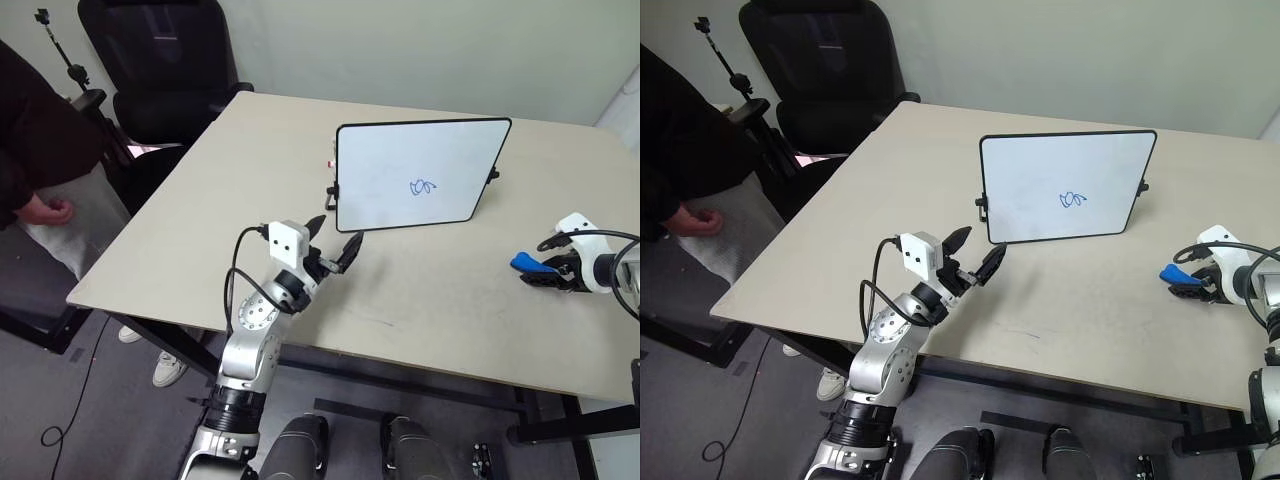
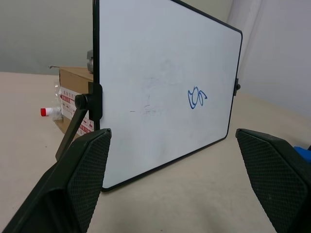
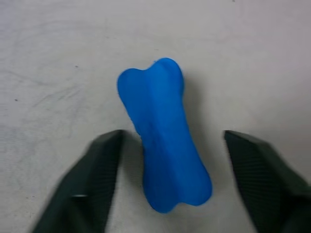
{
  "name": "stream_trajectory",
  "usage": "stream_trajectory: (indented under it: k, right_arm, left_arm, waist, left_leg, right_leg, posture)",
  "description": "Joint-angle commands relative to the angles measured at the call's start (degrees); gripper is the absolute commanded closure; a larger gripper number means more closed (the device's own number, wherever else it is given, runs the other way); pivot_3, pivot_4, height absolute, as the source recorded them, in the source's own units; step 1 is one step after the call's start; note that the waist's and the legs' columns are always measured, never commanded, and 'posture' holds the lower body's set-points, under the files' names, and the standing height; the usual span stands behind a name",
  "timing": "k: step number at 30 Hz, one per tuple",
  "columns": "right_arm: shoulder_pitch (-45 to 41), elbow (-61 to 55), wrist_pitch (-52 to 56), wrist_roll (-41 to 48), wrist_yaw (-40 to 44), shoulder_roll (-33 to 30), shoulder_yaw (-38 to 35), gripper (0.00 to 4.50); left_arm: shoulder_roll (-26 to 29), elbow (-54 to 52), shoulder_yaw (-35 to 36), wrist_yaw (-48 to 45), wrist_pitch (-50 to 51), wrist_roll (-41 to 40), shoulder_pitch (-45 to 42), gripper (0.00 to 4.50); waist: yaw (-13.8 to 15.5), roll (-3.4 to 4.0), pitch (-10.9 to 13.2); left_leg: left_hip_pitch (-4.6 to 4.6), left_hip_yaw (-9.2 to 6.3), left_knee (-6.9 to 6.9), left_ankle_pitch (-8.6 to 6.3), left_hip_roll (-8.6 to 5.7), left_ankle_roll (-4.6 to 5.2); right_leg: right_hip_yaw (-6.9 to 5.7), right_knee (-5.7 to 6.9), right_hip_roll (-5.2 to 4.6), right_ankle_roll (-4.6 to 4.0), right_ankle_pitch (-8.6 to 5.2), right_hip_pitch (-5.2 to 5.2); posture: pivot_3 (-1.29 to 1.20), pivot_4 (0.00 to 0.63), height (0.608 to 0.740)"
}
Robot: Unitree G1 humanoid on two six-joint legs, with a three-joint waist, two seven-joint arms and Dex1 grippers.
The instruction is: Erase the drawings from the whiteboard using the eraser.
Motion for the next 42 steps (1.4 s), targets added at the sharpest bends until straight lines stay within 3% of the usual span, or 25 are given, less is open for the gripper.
stream_trajectory:
  k: [1,3,6,11,13,17,23,27,30,36,42]
  right_arm:
    - [-0.56,-0.24,-0.58,-1.36,1.1,-0.82,-0.49,1.3]
    - [-0.53,-0.46,-0.5,-1.49,1.6,-0.88,-0.65,1.3]
    - [-0.33,-0.94,-0.41,-1.56,2.33,-0.95,-0.94,1.86]
    - [0.19,-1.76,0.07,-1.37,3.34,-1.19,-1.45,3.62]
    - [0.57,-2.64,0.75,-0.97,3.65,-1.37,-1.96,4.03]
    - [3.55,-8.88,4.98,0.58,4.83,-2.14,-3.21,4.03]
    - [9.68,-31.44,21.1,7.82,1.28,-1.02,-10.89,4.03]
    - [9.85,-50.79,36.83,15.77,-7.27,6.9,-18.8,4.03]
    - [9.11,-59.11,43.37,18.05,-14.79,13.95,-21.43,4.03]
    - [2.06,-60.67,48.69,18.16,-30.89,30.05,-23.27,4.03]
    - [-0.54,-56.88,44.8,17.69,-37.65,36.63,-22.28,4.03]
  left_arm:
    - [-0.08,-2.55,0.08,0.22,0.01,-0.44,0.15,0.0]
    - [-0.17,-2.56,-0.03,0.16,0.11,-0.49,0.21,0.0]
    - [-0.31,-2.64,-0.21,0.18,0.17,-0.44,0.32,0.0]
    - [-0.55,-2.75,-0.38,0.2,0.36,-0.41,0.42,0.0]
    - [-0.62,-2.79,-0.41,0.15,0.45,-0.41,0.49,0.0]
    - [-0.7,-3.06,-0.5,0.05,0.76,-0.57,0.72,0.0]
    - [-0.67,-3.42,-0.5,0.05,1.0,-0.58,1.06,0.0]
    - [-0.45,-3.57,-0.37,-0.08,1.2,-0.65,1.1,0.0]
    - [-0.29,-3.29,-0.25,-0.16,1.22,-0.65,0.8,0.0]
    - [0.1,-2.07,0.07,-0.57,1.28,-0.64,-0.38,0.0]
    - [0.18,-1.14,0.0,-1.08,1.42,-0.69,-1.28,0.0]
  waist:
    - [0.01,0.0,0.0]
    - [0.01,0.0,0.0]
    - [0.01,0.0,0.0]
    - [0.0,0.0,0.0]
    - [0.0,0.0,0.0]
    - [0.05,0.0,0.0]
    - [-0.15,0.03,0.02]
    - [-1.06,0.02,0.02]
    - [-1.22,0.02,0.02]
    - [-1.21,0.02,0.02]
    - [-0.56,0.02,0.02]
  left_leg:
    - [0.0,0.0,0.0,0.0,0.0,0.0]
    - [0.0,0.0,0.0,-0.01,0.01,-0.02]
    - [0.01,-0.01,-0.02,-0.02,0.01,-0.03]
    - [0.0,-0.01,-0.03,-0.04,0.0,-0.05]
    - [0.0,-0.01,-0.05,-0.05,0.01,-0.06]
    - [0.0,-0.01,-0.07,-0.05,0.01,-0.07]
    - [-0.01,0.01,-0.1,-0.11,-0.01,-0.13]
    - [0.08,0.08,-0.14,-0.12,0.02,-0.15]
    - [0.27,0.07,-0.19,-0.12,0.08,-0.17]
    - [0.31,0.0,-0.14,-0.09,0.04,-0.16]
    - [0.25,-0.06,-0.12,-0.13,0.02,-0.22]
  right_leg:
    - [0.0,0.0,0.0,-0.01,0.0,0.0]
    - [0.0,0.0,0.0,-0.03,-0.01,0.0]
    - [0.0,0.0,0.0,-0.07,-0.02,0.0]
    - [0.0,0.0,0.0,-0.2,-0.01,0.0]
    - [0.0,0.0,0.0,-0.25,0.01,0.0]
    - [0.0,0.0,0.0,-0.24,-0.01,0.0]
    - [0.0,-0.01,0.0,0.26,-0.43,-0.01]
    - [0.0,0.01,0.01,0.35,-0.49,-0.02]
    - [0.02,0.03,0.11,0.34,-0.51,0.09]
    - [0.19,0.24,0.15,0.31,-0.5,0.0]
    - [0.18,0.46,0.15,-0.16,-0.39,-0.12]
  posture:
    - [0.0,0.15,0.74]
    - [0.0,0.15,0.74]
    - [0.0,0.15,0.74]
    - [0.0,0.15,0.74]
    - [0.0,0.15,0.74]
    - [0.0,0.15,0.74]
    - [0.0,0.15,0.74]
    - [0.0,0.15,0.74]
    - [0.0,0.15,0.74]
    - [0.0,0.15,0.74]
    - [0.0,0.15,0.74]
